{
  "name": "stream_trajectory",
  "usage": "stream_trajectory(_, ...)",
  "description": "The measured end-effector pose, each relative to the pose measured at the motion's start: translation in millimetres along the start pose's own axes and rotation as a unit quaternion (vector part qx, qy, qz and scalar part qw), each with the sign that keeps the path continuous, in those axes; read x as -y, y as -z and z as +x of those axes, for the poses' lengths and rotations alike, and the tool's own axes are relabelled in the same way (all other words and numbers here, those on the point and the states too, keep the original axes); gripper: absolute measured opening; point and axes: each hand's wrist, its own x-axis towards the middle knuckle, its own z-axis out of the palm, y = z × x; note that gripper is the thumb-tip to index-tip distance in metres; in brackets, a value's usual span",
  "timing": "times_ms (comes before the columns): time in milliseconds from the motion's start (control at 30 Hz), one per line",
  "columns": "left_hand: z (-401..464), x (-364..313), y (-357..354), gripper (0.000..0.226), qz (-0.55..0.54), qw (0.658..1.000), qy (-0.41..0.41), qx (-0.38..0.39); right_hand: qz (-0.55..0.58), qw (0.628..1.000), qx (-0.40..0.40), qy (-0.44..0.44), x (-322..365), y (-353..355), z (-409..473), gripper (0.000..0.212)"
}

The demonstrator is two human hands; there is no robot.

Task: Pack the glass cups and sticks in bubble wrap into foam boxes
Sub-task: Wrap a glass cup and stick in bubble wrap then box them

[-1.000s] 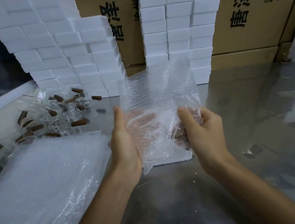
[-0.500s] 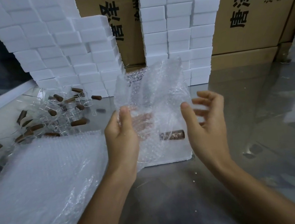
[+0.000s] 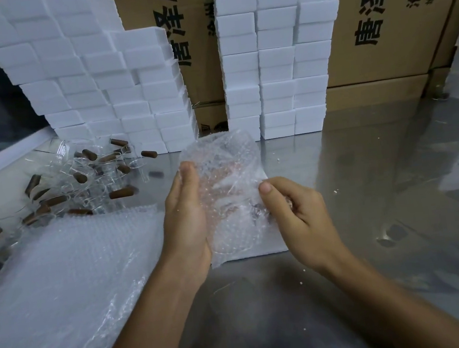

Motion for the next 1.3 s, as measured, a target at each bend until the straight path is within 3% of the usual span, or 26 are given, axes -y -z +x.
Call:
stream_trajectory(133, -2.5, 0.0, -2.5, 0.032, -0.009, 1.0, 0.005, 0.005, 0.04, 0.997, -0.01, -0.058, 0.7, -2.6, 1.1, 0.052)
stream_trajectory(300, -4.0, -3.3, -5.2, 0.037, -0.026, 0.998, 0.026, 0.042, 0.018, 0.998, -0.026, -0.06, 1.8, 5.2, 4.6, 0.056)
stream_trajectory(433, 3.3, -12.4, 5.4, 0.02, -0.011, 0.999, -0.013, 0.036, 0.008, 0.996, -0.036, -0.081, 2.5, 9.5, 6.3, 0.053)
stream_trajectory(633, 10.6, -21.3, 18.1, 0.039, -0.059, 0.996, -0.005, 0.072, 0.004, 0.996, -0.04, -0.081, 3.4, 12.7, 8.7, 0.05)
stream_trajectory(733, 10.9, -24.7, 22.7, 0.032, -0.052, 0.994, -0.014, 0.096, 0.004, 0.994, -0.071, -0.081, 2.5, 17.5, 13.0, 0.051)
stream_trajectory(833, 6.1, -22.4, 19.6, 0.021, 0.03, 0.99, -0.056, 0.127, 0.006, 0.993, -0.091, -0.079, 0.5, 18.4, 12.9, 0.052)
stream_trajectory(900, -0.6, -18.0, 13.2, 0.018, 0.136, 0.974, -0.132, 0.125, 0.006, 0.992, -0.103, -0.075, -0.2, 16.1, 11.9, 0.053)
stream_trajectory(1000, -10.3, -13.1, 4.4, 0.009, 0.289, 0.92, -0.232, 0.126, 0.013, 0.99, -0.124, -0.061, 0.1, 13.6, 11.5, 0.055)
stream_trajectory(1033, -12.5, -11.2, 3.0, 0.018, 0.339, 0.899, -0.247, 0.128, 0.014, 0.99, -0.13, -0.055, 0.5, 13.4, 11.3, 0.055)
stream_trajectory(1200, -19.0, -3.0, -0.2, 0.05, 0.489, 0.826, -0.243, 0.138, 0.0, 0.99, -0.138, -0.019, 2.3, 11.9, 9.6, 0.054)
stream_trajectory(1300, -16.1, -2.2, -0.9, 0.053, 0.448, 0.85, -0.183, 0.206, -0.022, 0.99, -0.141, 0.015, 5.8, 12.6, 9.2, 0.052)
